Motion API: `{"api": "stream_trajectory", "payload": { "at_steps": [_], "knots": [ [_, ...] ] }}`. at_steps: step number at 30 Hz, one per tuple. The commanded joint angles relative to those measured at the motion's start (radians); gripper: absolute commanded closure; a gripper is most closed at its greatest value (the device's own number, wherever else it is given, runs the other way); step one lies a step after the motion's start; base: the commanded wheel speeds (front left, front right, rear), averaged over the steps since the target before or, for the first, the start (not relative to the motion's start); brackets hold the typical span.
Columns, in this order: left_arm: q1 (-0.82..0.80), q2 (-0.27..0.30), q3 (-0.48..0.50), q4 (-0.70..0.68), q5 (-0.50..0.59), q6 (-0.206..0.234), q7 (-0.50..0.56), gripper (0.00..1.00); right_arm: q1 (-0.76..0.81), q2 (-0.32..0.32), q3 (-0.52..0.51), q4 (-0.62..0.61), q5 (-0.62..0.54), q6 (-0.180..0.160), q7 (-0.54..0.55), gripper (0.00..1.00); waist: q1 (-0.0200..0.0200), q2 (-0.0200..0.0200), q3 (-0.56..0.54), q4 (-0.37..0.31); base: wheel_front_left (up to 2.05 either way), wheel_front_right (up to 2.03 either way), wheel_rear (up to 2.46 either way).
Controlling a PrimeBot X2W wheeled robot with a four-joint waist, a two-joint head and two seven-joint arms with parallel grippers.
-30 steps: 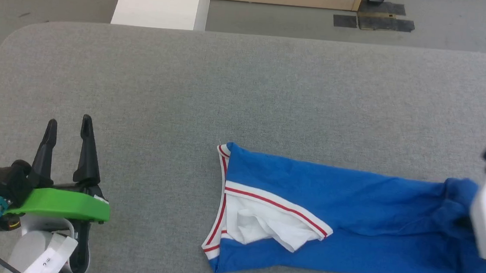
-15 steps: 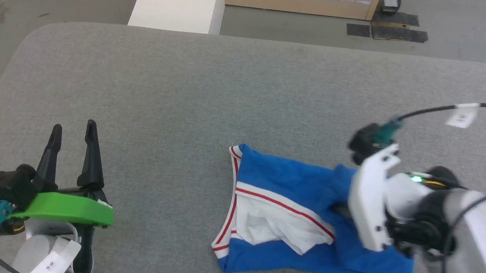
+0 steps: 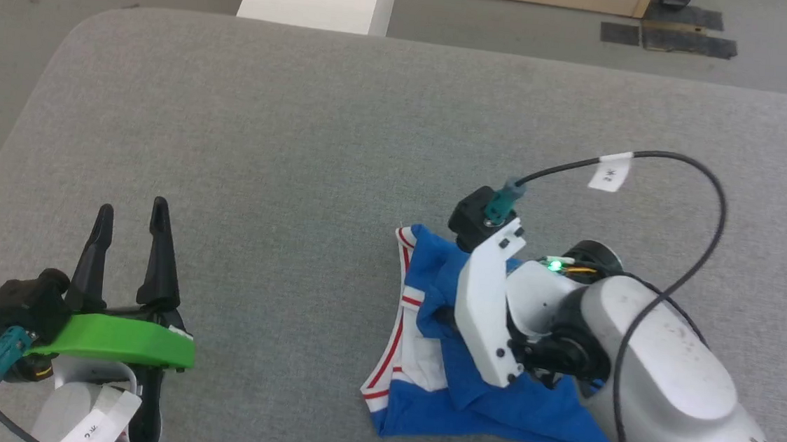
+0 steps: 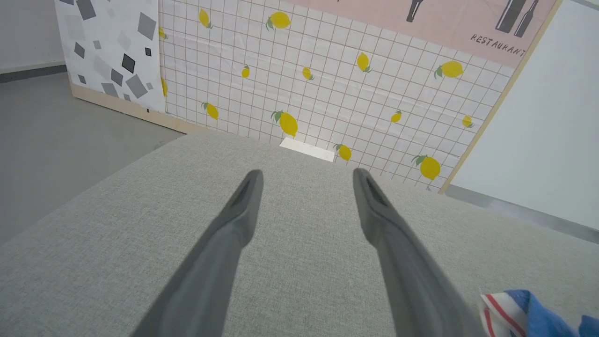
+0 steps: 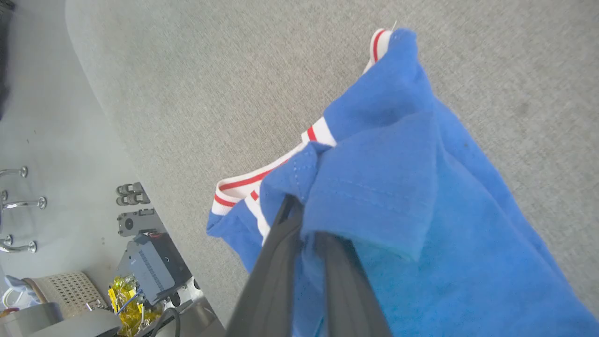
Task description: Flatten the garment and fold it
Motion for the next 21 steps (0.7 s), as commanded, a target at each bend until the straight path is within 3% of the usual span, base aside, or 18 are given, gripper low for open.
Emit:
{"api": "stream_trajectory", "payload": {
  "at_steps": [1, 10, 11, 12, 21],
  "knots": [
    [-0.011, -0.005, 0.002, 0.001, -0.007, -0.007, -0.004, 0.00, -0.021, 0.011, 0.015, 0.029, -0.009, -0.002, -0.025, 1.00, 0.0000, 0.0000, 0.017, 0.014, 0.00, 0.00, 0.00],
    [-0.023, -0.022, 0.009, 0.010, 0.002, -0.020, -0.004, 0.00, -0.058, 0.056, 0.088, 0.213, -0.014, -0.002, -0.166, 1.00, 0.0000, 0.0000, 0.040, 0.024, 0.00, 0.00, 0.00],
    [-0.023, -0.023, 0.010, 0.011, 0.004, -0.021, -0.004, 0.00, -0.065, 0.060, 0.097, 0.221, -0.008, -0.002, -0.179, 0.67, 0.0000, 0.0000, 0.039, 0.022, 0.00, 0.00, 0.00],
    [-0.023, -0.024, 0.013, 0.012, 0.006, -0.023, -0.004, 0.00, -0.072, 0.064, 0.107, 0.225, 0.000, -0.002, -0.191, 0.00, 0.0000, 0.0000, 0.039, 0.020, 0.00, 0.00, 0.00],
    [-0.016, -0.023, 0.023, 0.026, 0.018, -0.031, -0.004, 0.00, -0.119, 0.071, 0.159, 0.160, 0.117, -0.002, -0.273, 0.00, 0.0000, 0.0000, 0.002, -0.018, 0.00, 0.00, 0.00]
  ]
}}
